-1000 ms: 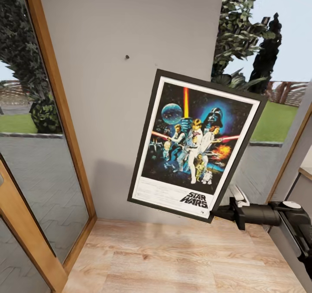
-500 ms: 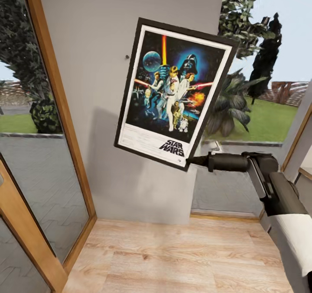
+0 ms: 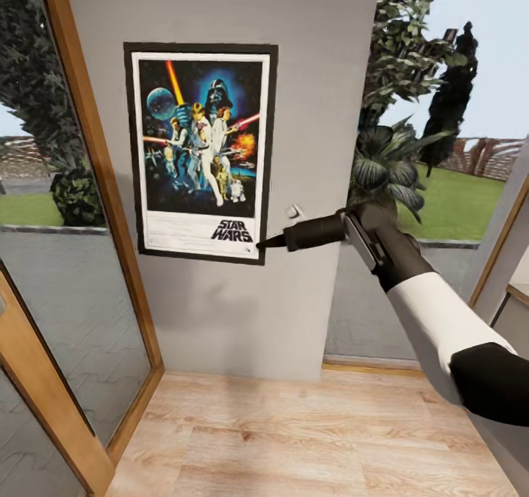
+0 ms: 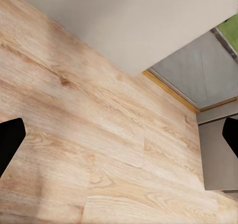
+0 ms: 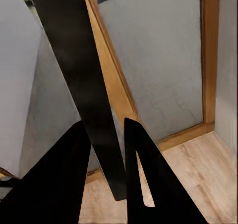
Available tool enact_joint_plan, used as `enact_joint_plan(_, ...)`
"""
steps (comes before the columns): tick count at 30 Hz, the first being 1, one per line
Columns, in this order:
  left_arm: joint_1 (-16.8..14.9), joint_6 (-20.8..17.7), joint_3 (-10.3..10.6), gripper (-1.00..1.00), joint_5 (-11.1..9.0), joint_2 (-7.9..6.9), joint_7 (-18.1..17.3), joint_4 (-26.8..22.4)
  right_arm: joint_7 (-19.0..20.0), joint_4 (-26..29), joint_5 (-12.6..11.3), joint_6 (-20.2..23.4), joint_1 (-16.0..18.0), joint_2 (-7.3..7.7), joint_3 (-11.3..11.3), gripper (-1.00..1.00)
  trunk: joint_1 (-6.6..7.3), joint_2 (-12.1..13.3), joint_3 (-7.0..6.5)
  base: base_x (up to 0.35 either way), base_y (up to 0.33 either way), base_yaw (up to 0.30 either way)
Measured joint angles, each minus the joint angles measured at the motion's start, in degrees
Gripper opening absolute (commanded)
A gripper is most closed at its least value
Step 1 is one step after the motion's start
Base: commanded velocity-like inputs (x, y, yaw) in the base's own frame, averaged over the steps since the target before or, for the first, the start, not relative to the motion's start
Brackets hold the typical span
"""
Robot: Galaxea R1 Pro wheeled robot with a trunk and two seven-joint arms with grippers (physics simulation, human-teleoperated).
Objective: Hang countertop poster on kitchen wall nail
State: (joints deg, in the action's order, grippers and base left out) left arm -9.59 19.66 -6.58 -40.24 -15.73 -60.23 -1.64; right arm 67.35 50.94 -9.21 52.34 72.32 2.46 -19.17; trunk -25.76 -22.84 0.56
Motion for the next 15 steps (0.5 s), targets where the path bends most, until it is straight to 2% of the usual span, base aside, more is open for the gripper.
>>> enact_joint_plan(1, -0.02, 0.0, 0.0, 1.0, 0.0, 0.0, 0.0, 0.0, 0.07, -0.96, 2.42, -0.4, 0.24, -0.31, -0.24, -1.0, 0.0, 0.0, 0.0, 0.0, 0.0, 0.0)
enact_joint_plan(2, -0.02, 0.0, 0.0, 1.0, 0.0, 0.0, 0.0, 0.0, 0.06, -1.43, 3.62, -0.63, 0.33, -0.49, -0.3, -1.0, 0.0, 0.0, 0.0, 0.0, 0.0, 0.0)
enact_joint_plan(4, -0.02, 0.0, 0.0, 1.0, 0.0, 0.0, 0.0, 0.0, -0.26, -3.38, 8.23, -2.82, 0.53, -0.99, -0.6, -1.0, 0.0, 0.0, 0.0, 0.0, 0.0, 0.0)
enact_joint_plan(6, 0.0, 0.0, 0.0, 1.0, 0.0, -0.03, 0.0, 0.0, -0.41, -4.89, 10.33, -4.57, 0.6, -1.52, -0.68, -1.0, 0.0, 0.0, 0.0, 0.0, 0.0, 0.0)
enact_joint_plan(10, -0.01, 0.0, -0.01, 1.0, 0.0, -0.07, 0.0, 0.0, -0.68, -6.24, 11.84, -7.15, 0.66, -1.99, -0.68, -1.0, 0.0, 0.0, 0.0, 0.0, 0.0, 0.0)
enact_joint_plan(11, 0.02, 0.0, 0.0, 1.0, -0.01, -0.08, 0.0, 0.0, -1.79, -6.62, 12.27, -9.41, 0.67, -2.12, -0.55, -1.0, 0.0, 0.0, 0.0, 0.0, 0.0, 0.0)
enact_joint_plan(15, 0.02, 0.0, 0.0, 1.0, 0.0, -0.09, 0.0, 0.0, -3.47, -6.82, 12.35, -11.14, 0.66, -2.2, -0.37, -1.0, 0.0, 0.0, 0.0, 0.0, 0.0, 0.0)
